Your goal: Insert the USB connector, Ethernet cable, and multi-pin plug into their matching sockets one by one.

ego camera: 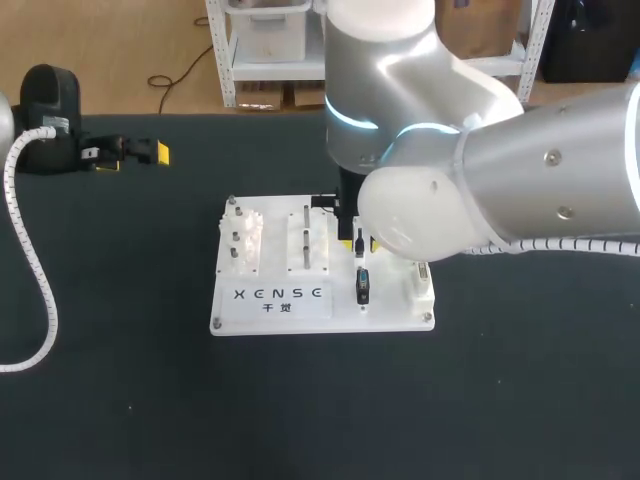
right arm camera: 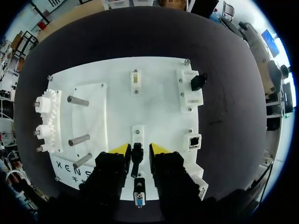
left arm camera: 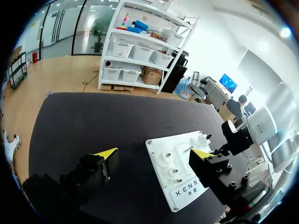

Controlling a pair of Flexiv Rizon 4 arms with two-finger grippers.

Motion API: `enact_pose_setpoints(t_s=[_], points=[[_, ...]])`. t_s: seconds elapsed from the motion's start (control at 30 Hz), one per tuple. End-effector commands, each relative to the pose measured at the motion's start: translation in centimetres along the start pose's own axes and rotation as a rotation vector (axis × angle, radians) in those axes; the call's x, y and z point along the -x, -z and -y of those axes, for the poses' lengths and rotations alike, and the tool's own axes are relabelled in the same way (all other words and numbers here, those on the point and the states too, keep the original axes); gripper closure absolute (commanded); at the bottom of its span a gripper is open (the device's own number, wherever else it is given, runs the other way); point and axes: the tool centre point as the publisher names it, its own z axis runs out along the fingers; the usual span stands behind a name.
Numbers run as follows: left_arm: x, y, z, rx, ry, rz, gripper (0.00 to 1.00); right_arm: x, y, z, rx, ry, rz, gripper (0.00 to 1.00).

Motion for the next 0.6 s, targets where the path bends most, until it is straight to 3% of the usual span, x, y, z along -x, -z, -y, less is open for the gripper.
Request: enact_pose_setpoints(t_s=[0.03, 0.37, 0.6], points=[[0.0, 0.0, 0.0, 0.000, 0.000, 0.000, 0.00, 0.1, -0.1, 0.0, 0.005, 0.011, 0.008, 1.00], [0.0, 0.0, 0.0, 0.000, 0.000, 0.000, 0.00, 0.4, 1.5, -0.1, 0.047, 0.037, 0.056, 1.00], [0.0, 0.0, 0.0, 0.000, 0.000, 0.000, 0.00, 1.2, 3.3, 1.2, 0.061, 0.028, 0.105, 1.00]])
